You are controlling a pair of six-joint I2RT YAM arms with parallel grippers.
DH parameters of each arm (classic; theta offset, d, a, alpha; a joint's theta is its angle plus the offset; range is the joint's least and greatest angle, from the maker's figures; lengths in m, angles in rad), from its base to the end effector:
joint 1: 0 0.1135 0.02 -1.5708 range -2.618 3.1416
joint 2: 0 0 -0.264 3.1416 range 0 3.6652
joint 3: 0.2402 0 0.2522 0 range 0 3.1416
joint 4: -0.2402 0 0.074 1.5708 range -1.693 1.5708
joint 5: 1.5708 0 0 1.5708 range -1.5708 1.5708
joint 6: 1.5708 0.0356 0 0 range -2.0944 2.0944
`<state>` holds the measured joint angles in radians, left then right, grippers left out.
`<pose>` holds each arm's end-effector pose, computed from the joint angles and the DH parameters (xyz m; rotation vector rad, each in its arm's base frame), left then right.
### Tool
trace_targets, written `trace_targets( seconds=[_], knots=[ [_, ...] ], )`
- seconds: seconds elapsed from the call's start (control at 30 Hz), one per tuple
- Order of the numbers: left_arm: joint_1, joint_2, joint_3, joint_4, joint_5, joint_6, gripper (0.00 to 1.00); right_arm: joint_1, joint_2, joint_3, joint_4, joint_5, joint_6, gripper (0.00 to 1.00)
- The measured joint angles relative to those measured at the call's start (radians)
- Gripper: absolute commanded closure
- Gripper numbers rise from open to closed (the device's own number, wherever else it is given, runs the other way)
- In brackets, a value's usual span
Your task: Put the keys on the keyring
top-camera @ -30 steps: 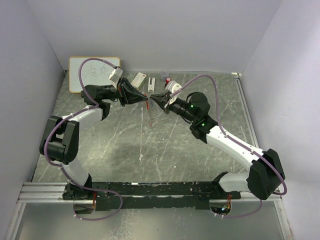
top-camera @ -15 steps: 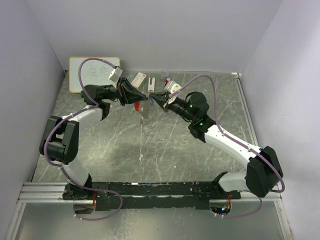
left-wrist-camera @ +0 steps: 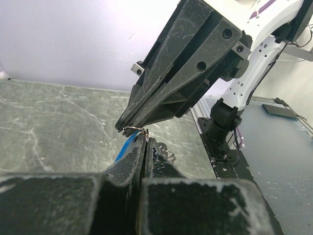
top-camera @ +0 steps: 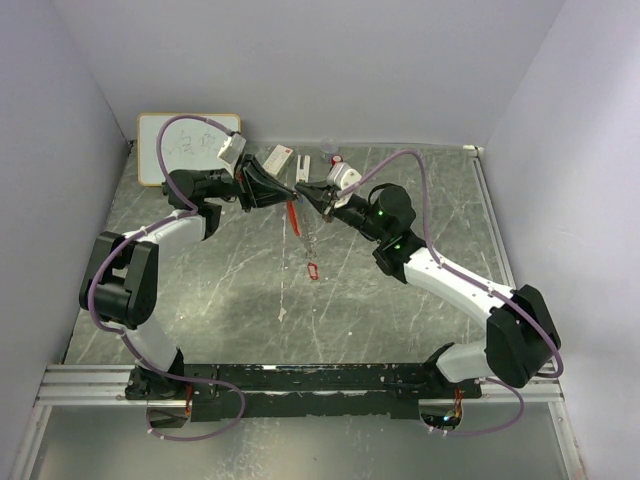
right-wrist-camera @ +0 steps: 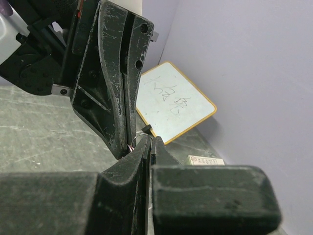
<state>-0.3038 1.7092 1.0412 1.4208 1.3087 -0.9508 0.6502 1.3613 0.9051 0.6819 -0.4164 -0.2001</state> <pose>0.3205 -0.1365 0.3272 1.0624 1.1801 -1.5429 0.2422 0.2023 0.3415 -0.8822 1.0811 0.6557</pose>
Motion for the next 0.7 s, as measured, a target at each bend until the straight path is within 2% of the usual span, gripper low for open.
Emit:
trace_targets(
  seconds=[0.43, 0.7],
  knots=[
    [-0.004, -0.009, 0.011, -0.051, 0.002, 0.042, 0.93, -0.001, -0.003, -0.026, 0.081, 0.001, -0.002, 1.00],
    [-0.014, -0.072, 0.011, -0.260, -0.005, 0.197, 0.93, -0.001, -0.034, -0.064, 0.129, 0.006, -0.005, 1.00]
  ],
)
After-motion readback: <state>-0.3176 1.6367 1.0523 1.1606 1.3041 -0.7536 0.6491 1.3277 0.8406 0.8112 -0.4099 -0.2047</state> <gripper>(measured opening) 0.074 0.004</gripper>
